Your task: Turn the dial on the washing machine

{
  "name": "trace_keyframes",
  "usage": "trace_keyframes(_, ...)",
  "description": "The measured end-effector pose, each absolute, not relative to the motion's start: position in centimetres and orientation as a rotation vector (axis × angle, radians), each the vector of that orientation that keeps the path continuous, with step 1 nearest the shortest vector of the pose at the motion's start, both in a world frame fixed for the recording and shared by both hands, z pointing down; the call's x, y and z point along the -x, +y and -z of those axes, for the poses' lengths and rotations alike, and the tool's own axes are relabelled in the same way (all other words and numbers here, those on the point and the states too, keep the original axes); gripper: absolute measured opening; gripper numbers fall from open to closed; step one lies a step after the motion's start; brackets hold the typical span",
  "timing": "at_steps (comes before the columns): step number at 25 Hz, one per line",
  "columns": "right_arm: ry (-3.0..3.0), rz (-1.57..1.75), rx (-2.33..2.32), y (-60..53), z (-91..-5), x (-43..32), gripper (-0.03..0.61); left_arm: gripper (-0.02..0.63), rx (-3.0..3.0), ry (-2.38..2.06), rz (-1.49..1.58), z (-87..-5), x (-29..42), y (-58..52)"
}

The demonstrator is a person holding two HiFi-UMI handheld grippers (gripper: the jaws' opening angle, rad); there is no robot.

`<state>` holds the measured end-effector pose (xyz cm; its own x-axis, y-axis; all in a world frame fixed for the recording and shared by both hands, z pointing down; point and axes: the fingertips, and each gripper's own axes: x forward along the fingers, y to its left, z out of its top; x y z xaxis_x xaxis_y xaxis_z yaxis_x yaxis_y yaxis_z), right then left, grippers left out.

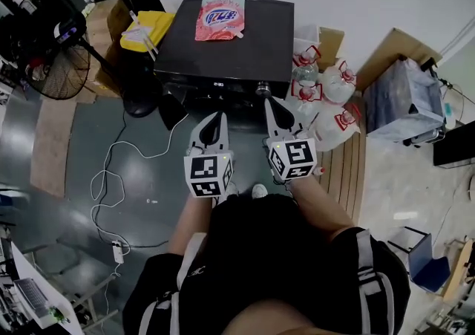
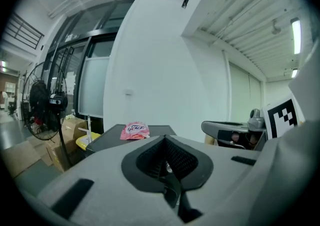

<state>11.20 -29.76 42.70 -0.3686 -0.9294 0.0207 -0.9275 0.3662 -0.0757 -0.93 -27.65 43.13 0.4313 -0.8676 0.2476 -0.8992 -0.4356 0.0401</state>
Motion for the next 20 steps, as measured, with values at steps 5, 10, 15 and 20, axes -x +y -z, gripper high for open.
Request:
trace_keyframes(5, 2.582, 0.178, 1.835, -32.2, -45.8, -11.3, 0.067, -0.005, -2.517, -1.535, -0.311, -44.1, 1.3, -29.6)
trace_keyframes(10, 2.583, 0.304, 1.957, -34.3, -50.0, -11.2, 0.199, -0.005, -2.486, -1.526, -0.329, -45.3, 2.7, -30.6)
trace_keyframes(15, 2.579, 0.336, 2.123, -36.4, -54.5, -12.1, 0.207, -0.005, -2.441, -1.523, -0.372, -47.2, 3.7, -31.0)
trace_keyframes(20, 2.581, 0.380, 2.231, -38.6, -59.3, -12.2, 0.215, -0.005, -2.375, -1.537, -0.415, -49.2, 5.6, -30.8)
